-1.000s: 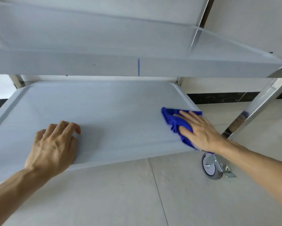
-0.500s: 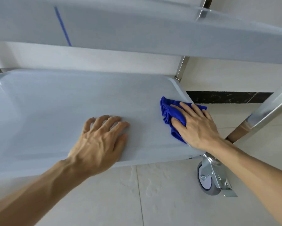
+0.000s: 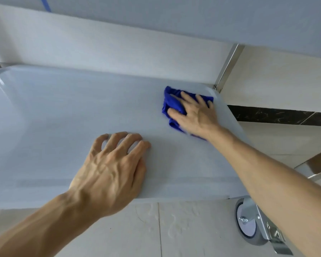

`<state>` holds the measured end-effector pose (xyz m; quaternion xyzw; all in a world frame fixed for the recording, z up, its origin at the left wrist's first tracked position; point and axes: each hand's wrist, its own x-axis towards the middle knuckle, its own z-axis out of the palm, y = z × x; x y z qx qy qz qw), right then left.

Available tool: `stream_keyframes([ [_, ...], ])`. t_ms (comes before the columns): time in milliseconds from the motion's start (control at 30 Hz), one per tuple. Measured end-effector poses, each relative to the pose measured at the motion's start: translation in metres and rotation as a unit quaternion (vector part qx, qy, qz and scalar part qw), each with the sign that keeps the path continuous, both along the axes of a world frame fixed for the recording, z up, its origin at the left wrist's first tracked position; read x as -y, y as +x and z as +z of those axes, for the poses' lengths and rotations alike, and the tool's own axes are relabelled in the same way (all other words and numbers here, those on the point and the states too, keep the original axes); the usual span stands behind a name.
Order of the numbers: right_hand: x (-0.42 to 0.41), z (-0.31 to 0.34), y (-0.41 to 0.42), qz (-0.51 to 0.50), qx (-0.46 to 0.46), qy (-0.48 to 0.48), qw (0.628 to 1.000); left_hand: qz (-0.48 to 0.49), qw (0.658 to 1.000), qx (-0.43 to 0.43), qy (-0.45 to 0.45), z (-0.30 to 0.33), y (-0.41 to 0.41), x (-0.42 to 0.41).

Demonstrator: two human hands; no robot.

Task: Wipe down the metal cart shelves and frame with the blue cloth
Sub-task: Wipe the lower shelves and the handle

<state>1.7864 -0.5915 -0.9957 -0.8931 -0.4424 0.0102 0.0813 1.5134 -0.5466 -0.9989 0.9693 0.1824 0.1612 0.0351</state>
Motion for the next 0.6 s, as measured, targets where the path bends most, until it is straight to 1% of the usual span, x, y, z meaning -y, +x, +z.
stream_keyframes([
  [100, 0.046, -0.006, -0.033, 0.094, 0.004, 0.009, 0.996, 0.007, 1.000, 0.007, -0.001, 0.002, -0.003, 0.000],
  [133, 0.064, -0.009, -0.039, 0.100, 0.009, 0.018, 0.995, 0.003, 1.000, 0.008, 0.002, 0.002, -0.002, 0.001],
  [167, 0.077, -0.012, -0.038, 0.087, 0.024, 0.026, 0.996, 0.000, 1.000, 0.009, 0.002, 0.001, -0.001, 0.001],
  [233, 0.080, -0.011, -0.020, 0.010, 0.047, 0.035, 0.998, -0.003, 1.000, 0.015, 0.004, -0.001, -0.001, 0.002],
  [300, 0.062, -0.008, 0.009, -0.086, 0.064, 0.025, 0.994, -0.007, 1.000, 0.022, 0.007, -0.003, -0.001, 0.003],
  [333, 0.047, -0.004, 0.025, -0.117, 0.065, 0.017, 0.991, -0.008, 0.999, 0.029, 0.012, -0.004, -0.001, 0.003],
  [433, 0.002, 0.002, 0.061, -0.178, 0.014, 0.008, 0.984, -0.008, 0.998, 0.056, 0.022, -0.008, 0.000, 0.001],
  [500, -0.023, 0.001, 0.076, -0.229, -0.040, 0.036, 0.972, -0.007, 0.997, 0.070, 0.027, -0.009, 0.004, 0.000],
  [533, -0.035, 0.000, 0.077, -0.241, -0.085, 0.086, 0.963, -0.004, 0.997, 0.074, 0.029, -0.009, 0.005, 0.000],
  [567, -0.047, -0.001, 0.072, -0.215, -0.121, 0.144, 0.958, -0.002, 0.997, 0.075, 0.031, -0.008, 0.006, -0.001],
  [600, -0.057, -0.003, 0.065, -0.173, -0.130, 0.196, 0.956, -0.002, 0.997, 0.073, 0.033, -0.009, 0.006, -0.001],
])
